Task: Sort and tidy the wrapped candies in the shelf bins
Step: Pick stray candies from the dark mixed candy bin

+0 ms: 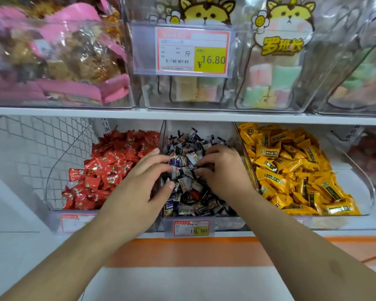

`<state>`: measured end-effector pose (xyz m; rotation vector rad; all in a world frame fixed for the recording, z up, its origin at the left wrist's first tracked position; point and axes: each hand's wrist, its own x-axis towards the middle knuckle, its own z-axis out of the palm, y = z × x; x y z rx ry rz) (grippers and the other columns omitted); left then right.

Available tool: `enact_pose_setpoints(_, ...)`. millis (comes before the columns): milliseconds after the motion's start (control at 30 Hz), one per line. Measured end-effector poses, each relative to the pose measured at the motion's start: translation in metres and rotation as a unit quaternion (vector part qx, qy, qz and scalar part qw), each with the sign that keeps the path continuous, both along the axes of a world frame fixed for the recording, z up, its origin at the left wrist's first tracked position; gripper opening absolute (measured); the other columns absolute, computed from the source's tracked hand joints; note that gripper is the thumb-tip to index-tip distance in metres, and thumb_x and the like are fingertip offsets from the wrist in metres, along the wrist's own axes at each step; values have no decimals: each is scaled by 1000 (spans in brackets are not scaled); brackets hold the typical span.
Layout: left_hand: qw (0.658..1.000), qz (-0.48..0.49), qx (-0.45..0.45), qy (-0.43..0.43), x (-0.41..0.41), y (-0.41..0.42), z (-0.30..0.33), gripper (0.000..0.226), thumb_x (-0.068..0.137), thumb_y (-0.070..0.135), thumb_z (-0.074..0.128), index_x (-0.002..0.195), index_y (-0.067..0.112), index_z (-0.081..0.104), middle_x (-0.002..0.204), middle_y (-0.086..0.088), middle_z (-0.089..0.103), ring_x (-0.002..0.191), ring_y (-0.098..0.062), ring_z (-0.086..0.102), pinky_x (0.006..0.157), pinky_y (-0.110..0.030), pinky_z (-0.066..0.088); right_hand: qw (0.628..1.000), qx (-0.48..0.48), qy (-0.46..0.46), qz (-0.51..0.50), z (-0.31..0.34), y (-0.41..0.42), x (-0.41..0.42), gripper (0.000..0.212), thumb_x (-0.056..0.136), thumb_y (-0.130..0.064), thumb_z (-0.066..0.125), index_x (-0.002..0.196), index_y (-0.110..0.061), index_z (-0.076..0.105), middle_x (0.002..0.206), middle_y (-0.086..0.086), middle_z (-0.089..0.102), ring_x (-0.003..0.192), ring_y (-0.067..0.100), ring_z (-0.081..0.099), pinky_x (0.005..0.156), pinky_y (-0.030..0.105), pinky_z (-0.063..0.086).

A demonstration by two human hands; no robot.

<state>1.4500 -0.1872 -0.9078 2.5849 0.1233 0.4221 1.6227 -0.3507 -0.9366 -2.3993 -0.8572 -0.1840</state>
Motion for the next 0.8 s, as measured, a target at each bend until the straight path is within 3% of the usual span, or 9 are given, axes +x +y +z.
enact_pose_setpoints(133,1000,4,1,0,0,-2,0,33,105,43,49,133,31,59,153,32,32,149,16,2,110,-6,7,998,46,26,21,14,-5,-5,13,86,-22,83,97,-30,84,121,-9,70,111,8,54,110,40,40)
enact_pose_setpoints(233,1000,11,5,0,1,-4,-1,33,104,44,49,133,30,59,154,31,32,149,15,2,115,-12,10,993,78,56,68,22,-12,-16,17,85,-15,84,94,-29,83,109,-19,70,106,0,59,109,37,45)
enact_pose_setpoints(333,1000,16,0,-5,2,-6,-3,33,104,44,51,131,28,60,154,28,33,150,14,2,119,-20,13,986,4,106,126,25,-14,-30,19,89,-17,80,101,-32,80,109,-19,69,104,4,62,99,27,51)
enact_pose_setpoints(467,1000,18,-2,-13,3,-8,-5,30,103,42,53,126,27,62,152,26,35,151,12,2,120,-20,14,981,-99,115,124,15,-14,-32,17,86,-19,81,101,-29,81,99,-10,75,90,10,67,86,30,60)
enact_pose_setpoints(667,1000,19,-1,-13,2,-8,-5,24,102,40,54,122,29,63,151,27,35,150,13,1,118,-18,12,985,-131,74,80,10,-16,-27,16,83,-24,82,98,-30,82,95,-8,75,84,16,69,74,36,64)
enact_pose_setpoints(800,1000,16,-3,-18,3,-7,-7,19,102,37,56,118,29,63,150,26,37,151,12,3,120,-21,14,985,-132,87,73,9,-14,-27,16,84,-33,83,99,-30,82,98,-6,74,89,19,69,76,38,63)
